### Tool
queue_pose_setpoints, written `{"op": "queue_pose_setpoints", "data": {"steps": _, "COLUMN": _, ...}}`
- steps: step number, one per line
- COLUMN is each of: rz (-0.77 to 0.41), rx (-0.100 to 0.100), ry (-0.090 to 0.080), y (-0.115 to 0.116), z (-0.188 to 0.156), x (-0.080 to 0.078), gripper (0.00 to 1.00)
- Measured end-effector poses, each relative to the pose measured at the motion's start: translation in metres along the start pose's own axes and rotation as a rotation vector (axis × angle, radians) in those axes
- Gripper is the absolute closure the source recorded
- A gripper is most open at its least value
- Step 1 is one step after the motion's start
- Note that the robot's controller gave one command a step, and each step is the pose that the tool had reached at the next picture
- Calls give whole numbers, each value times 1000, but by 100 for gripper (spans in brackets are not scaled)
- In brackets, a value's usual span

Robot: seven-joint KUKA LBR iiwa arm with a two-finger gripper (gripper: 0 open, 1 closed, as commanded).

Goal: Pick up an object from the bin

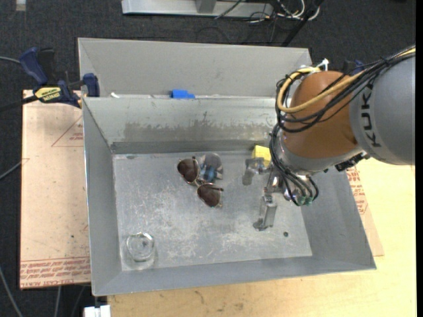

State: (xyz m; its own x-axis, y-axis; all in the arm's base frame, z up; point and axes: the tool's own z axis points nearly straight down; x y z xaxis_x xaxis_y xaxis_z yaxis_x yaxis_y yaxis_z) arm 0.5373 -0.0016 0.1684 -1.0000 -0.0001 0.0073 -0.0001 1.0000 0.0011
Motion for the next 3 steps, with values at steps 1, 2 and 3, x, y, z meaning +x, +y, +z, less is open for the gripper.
{"op": "queue_pose_setpoints", "data": {"steps": 1, "rz": 0, "rx": 0, "ry": -8, "y": 0, "z": -4, "x": -2, "gripper": 0}}
{"op": "queue_pose_setpoints", "data": {"steps": 2, "rz": 111, "rx": -1, "ry": -12, "y": 40, "z": 45, "x": -26, "gripper": 0}}
{"op": "queue_pose_setpoints", "data": {"steps": 3, "rz": 3, "rx": 0, "ry": -10, "y": 53, "z": 65, "x": -57, "gripper": 0}}
